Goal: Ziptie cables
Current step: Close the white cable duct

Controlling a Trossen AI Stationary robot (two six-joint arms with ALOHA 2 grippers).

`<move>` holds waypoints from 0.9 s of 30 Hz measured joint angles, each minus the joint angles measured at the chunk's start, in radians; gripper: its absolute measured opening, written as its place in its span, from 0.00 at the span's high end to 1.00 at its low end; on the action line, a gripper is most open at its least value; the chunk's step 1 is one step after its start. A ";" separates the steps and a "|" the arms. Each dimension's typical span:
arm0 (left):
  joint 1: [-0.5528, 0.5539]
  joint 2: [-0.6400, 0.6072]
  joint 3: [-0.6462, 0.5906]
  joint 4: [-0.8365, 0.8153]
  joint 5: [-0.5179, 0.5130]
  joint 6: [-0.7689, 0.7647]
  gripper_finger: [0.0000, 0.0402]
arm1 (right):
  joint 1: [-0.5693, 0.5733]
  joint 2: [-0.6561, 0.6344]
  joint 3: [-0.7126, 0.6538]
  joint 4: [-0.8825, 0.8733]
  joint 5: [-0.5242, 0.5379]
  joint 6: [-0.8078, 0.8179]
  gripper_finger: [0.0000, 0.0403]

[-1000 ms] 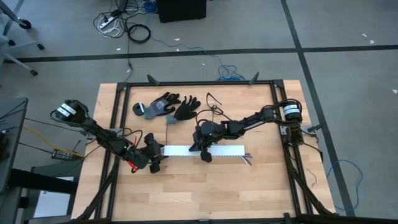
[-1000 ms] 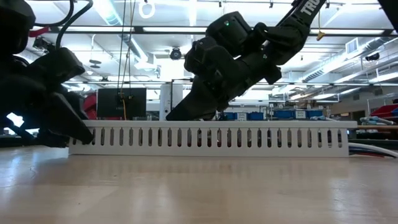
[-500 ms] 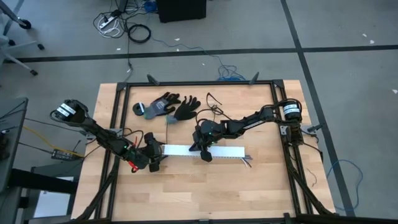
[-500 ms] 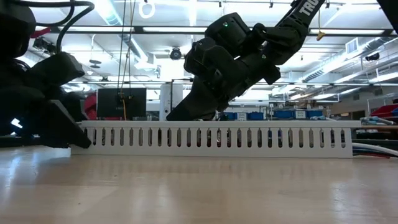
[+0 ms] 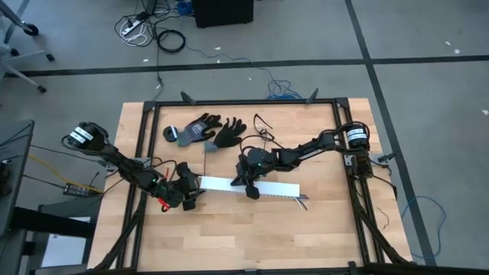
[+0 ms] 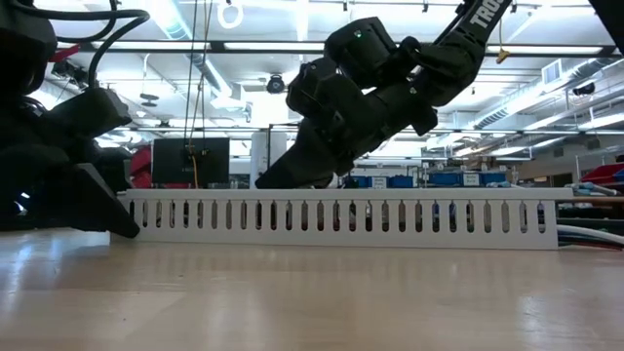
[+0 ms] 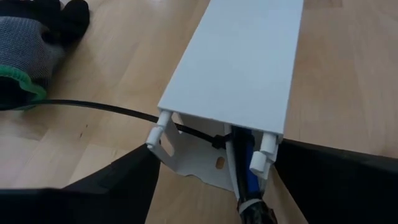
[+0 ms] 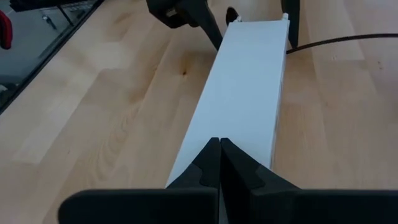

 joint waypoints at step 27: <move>0.000 0.001 0.000 0.001 0.003 -0.023 0.29 | 0.055 -0.062 0.006 -0.172 0.149 0.000 1.00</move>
